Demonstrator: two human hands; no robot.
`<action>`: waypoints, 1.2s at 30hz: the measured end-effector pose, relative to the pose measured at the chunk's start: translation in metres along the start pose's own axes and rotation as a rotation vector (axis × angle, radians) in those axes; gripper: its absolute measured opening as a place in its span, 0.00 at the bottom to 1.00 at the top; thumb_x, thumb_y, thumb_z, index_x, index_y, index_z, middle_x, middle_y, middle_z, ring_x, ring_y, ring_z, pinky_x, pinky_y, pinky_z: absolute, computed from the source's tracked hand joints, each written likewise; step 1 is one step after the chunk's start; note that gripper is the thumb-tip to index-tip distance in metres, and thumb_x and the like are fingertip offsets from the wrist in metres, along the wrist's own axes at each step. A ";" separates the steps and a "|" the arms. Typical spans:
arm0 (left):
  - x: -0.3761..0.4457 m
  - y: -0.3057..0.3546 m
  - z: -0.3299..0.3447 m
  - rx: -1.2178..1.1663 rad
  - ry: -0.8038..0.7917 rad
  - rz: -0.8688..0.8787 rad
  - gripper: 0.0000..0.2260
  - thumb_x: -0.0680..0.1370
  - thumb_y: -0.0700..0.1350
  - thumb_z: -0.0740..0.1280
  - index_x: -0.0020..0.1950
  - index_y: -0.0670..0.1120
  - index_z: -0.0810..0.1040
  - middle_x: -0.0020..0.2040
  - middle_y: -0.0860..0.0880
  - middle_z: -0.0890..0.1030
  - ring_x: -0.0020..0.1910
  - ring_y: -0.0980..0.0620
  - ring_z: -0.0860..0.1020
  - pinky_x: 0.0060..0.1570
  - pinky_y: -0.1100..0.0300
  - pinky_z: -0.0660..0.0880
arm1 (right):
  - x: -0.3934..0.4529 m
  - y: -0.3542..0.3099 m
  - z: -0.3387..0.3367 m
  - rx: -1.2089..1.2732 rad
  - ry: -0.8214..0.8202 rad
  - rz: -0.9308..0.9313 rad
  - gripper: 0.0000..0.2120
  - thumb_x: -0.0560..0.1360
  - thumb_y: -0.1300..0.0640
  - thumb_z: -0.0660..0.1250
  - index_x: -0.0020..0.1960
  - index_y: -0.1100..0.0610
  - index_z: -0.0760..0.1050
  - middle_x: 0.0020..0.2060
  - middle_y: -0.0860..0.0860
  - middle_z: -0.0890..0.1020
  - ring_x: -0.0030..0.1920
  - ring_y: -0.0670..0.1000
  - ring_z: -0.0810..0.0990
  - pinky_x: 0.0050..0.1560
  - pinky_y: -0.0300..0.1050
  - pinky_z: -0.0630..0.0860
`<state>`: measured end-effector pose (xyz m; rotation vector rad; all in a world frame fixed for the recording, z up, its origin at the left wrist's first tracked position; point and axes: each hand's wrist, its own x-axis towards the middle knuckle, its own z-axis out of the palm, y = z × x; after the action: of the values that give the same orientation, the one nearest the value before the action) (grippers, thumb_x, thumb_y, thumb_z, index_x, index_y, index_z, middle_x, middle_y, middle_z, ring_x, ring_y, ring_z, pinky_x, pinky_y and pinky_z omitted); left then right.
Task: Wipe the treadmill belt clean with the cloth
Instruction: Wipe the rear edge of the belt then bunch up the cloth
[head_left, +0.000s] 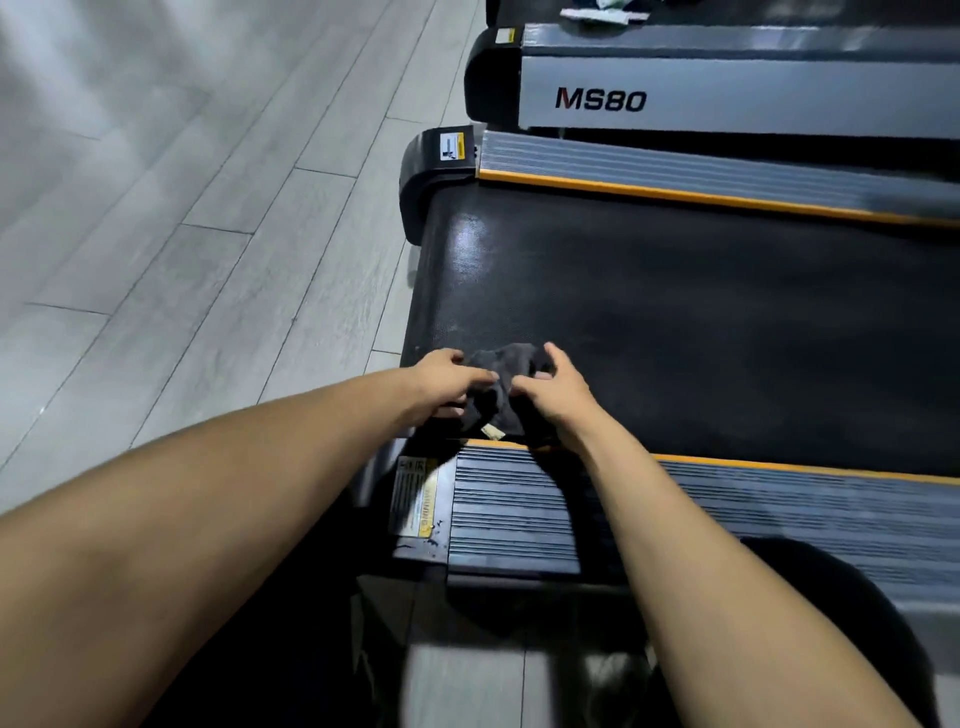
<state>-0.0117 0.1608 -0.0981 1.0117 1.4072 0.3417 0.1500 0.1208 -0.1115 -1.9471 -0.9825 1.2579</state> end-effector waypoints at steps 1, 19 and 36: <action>-0.003 0.003 0.002 -0.080 -0.039 -0.017 0.12 0.77 0.42 0.75 0.56 0.49 0.75 0.48 0.47 0.81 0.35 0.55 0.74 0.41 0.57 0.76 | -0.001 -0.002 0.000 0.029 -0.018 -0.020 0.39 0.69 0.59 0.74 0.77 0.51 0.63 0.64 0.53 0.78 0.62 0.51 0.78 0.66 0.45 0.74; -0.020 0.034 -0.013 -0.012 0.009 0.513 0.12 0.73 0.45 0.78 0.53 0.46 0.81 0.49 0.46 0.87 0.49 0.50 0.86 0.53 0.54 0.81 | -0.008 -0.045 -0.082 0.075 -0.164 -0.227 0.18 0.72 0.58 0.77 0.56 0.60 0.74 0.41 0.52 0.81 0.37 0.43 0.80 0.32 0.34 0.74; -0.034 -0.007 0.011 0.011 0.131 -0.020 0.12 0.78 0.48 0.73 0.54 0.44 0.74 0.40 0.45 0.80 0.36 0.51 0.78 0.36 0.56 0.76 | -0.015 0.006 -0.075 -0.056 0.002 0.042 0.16 0.69 0.45 0.77 0.52 0.52 0.81 0.45 0.46 0.81 0.46 0.41 0.76 0.45 0.34 0.72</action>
<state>-0.0113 0.1275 -0.0825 0.9980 1.5377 0.3922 0.2169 0.0973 -0.0820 -2.0209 -0.9902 1.2643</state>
